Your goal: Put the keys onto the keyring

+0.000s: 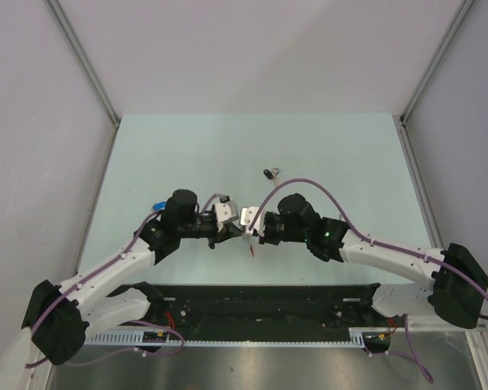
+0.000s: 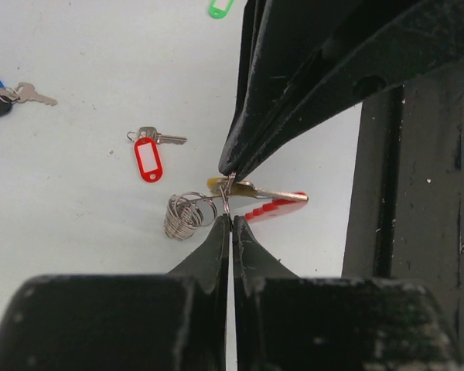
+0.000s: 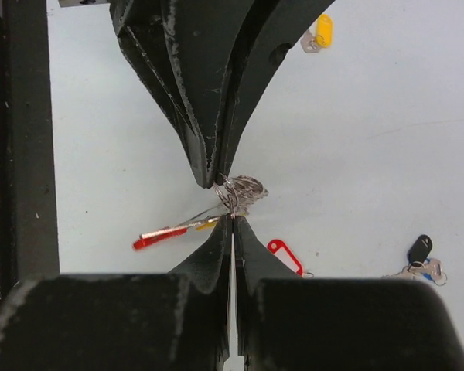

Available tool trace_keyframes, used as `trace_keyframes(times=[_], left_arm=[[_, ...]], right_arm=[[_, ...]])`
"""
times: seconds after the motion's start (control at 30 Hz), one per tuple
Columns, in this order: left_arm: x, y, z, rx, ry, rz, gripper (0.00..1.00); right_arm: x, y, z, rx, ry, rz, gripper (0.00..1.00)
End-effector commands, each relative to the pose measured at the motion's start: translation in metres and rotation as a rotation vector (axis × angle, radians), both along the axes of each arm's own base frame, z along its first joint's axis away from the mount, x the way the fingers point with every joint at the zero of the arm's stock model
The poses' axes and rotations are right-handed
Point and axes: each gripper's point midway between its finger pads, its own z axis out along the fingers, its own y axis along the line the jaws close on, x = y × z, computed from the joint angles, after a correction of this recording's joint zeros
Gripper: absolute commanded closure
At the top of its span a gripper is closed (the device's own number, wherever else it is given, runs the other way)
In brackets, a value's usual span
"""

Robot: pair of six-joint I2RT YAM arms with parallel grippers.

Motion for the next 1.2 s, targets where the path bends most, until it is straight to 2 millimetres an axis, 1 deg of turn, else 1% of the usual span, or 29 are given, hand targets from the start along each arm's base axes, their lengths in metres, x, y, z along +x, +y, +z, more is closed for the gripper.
trace_keyframes(times=[0.0, 0.1, 0.13, 0.17, 0.23, 0.27, 0.3, 0.33, 0.37, 0.43, 0.5, 0.67, 0.73, 0.9, 1.17], left_arm=[[0.001, -0.015, 0.033, -0.153, 0.018, 0.020, 1.00], [0.005, -0.014, 0.036, -0.182, 0.051, 0.082, 1.00], [0.007, -0.016, 0.041, -0.212, 0.041, 0.093, 1.00], [0.005, -0.014, 0.034, -0.226, 0.089, 0.119, 1.00], [0.005, -0.016, 0.046, -0.300, 0.069, 0.132, 1.00], [0.005, -0.013, 0.039, -0.315, 0.107, 0.171, 1.00], [0.005, -0.012, 0.042, -0.339, 0.102, 0.185, 1.00], [0.007, -0.012, 0.049, -0.376, 0.082, 0.192, 1.00], [0.007, -0.010, 0.042, -0.385, 0.110, 0.219, 1.00], [0.007, -0.009, 0.046, -0.416, 0.101, 0.226, 1.00], [0.004, -0.011, 0.045, -0.414, 0.107, 0.213, 1.00], [0.003, -0.012, 0.034, -0.322, 0.082, 0.186, 0.99], [0.001, -0.014, 0.033, -0.307, 0.087, 0.177, 1.00], [0.001, -0.015, 0.039, -0.347, 0.093, 0.182, 1.00], [0.003, -0.015, 0.041, -0.346, 0.109, 0.200, 1.00]], right_arm=[[0.006, -0.002, -0.003, 0.017, -0.054, -0.047, 1.00], [0.007, -0.002, -0.003, 0.039, -0.061, -0.060, 1.00], [0.006, -0.004, -0.006, 0.038, -0.058, -0.063, 1.00], [0.006, -0.003, -0.006, 0.047, -0.056, -0.064, 1.00], [0.004, -0.003, -0.006, 0.069, -0.053, -0.060, 1.00], [0.003, -0.002, -0.007, 0.071, -0.048, -0.056, 1.00], [0.003, -0.001, -0.004, 0.088, -0.049, -0.058, 1.00], [0.002, -0.002, -0.007, 0.088, -0.046, -0.059, 1.00], [0.002, -0.003, -0.004, 0.098, -0.049, -0.060, 1.00], [0.002, -0.003, -0.003, 0.104, -0.054, -0.064, 1.00], [0.004, -0.005, -0.002, 0.108, -0.055, -0.073, 1.00], [0.004, -0.004, 0.009, 0.144, -0.058, -0.061, 1.00], [0.004, -0.004, 0.012, 0.154, -0.060, -0.057, 1.00], [0.003, -0.005, 0.008, 0.143, -0.051, -0.051, 1.00], [-0.002, -0.003, 0.010, 0.150, -0.044, -0.028, 1.00]])
